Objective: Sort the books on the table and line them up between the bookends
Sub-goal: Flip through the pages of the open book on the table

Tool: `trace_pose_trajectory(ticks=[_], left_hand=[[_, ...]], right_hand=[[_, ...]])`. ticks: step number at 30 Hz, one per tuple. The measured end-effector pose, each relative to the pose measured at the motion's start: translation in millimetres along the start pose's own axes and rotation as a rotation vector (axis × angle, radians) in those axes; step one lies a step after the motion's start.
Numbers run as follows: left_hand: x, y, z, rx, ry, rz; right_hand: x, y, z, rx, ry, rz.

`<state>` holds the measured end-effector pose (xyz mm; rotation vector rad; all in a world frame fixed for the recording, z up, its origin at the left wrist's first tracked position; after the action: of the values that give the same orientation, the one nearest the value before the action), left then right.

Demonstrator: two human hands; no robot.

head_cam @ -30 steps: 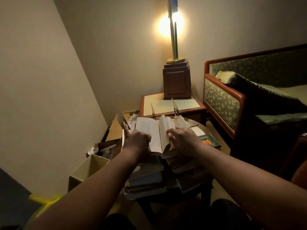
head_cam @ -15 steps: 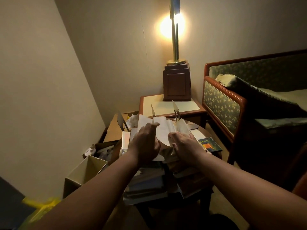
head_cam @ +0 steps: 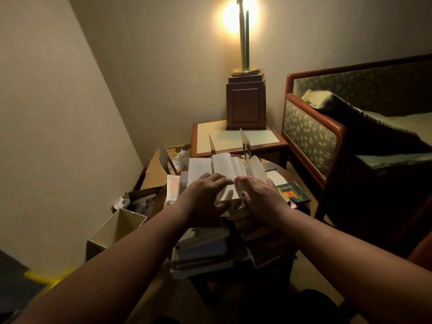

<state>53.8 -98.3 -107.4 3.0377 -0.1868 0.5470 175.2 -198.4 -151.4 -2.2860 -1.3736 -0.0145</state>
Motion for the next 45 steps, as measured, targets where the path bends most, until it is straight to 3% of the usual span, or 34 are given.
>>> trace_pose_trajectory(ticks=[6, 13, 17, 22, 28, 33, 38, 45], left_hand=[[-6.2, -2.6, -21.1, 0.042, 0.109, 0.117], [-32.3, -17.4, -29.3, 0.064, 0.041, 0.091], [-51.9, -25.0, -24.6, 0.037, 0.007, 0.013], [-66.1, -33.3, -10.3, 0.012, -0.069, -0.083], [-70.6, -36.7, 21.1, 0.121, -0.323, -0.11], [-72.8, -40.3, 21.6, 0.173, -0.254, -0.168], [-70.8, -35.0, 16.8, 0.049, -0.135, -0.273], [-61.8, -26.6, 16.1, -0.087, 0.058, -0.277]], right_hand=[[-1.3, 4.3, 0.0, -0.005, -0.005, 0.035], [7.1, -3.9, -3.2, -0.136, -0.18, 0.054], [17.7, -10.6, -7.1, -0.169, -0.198, 0.062], [33.7, -19.2, -9.4, -0.118, -0.204, 0.147], [37.5, -23.0, 5.4, -0.164, -0.249, 0.167], [35.9, -20.1, 24.1, -0.142, -0.252, 0.161], [35.1, -15.2, 25.9, -0.124, -0.252, 0.168], [33.9, -13.4, 25.1, -0.091, -0.249, 0.165]])
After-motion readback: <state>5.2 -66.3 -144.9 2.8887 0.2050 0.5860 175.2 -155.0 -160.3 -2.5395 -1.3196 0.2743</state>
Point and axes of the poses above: each hand's wrist, its own x-axis towards the middle knuckle, its own z-axis out of the palm, y = z × x, the point moved 6 cm from there along x, towards the middle knuckle, and after that the axes turned 10 degrees about z, right-handed, at the moved point
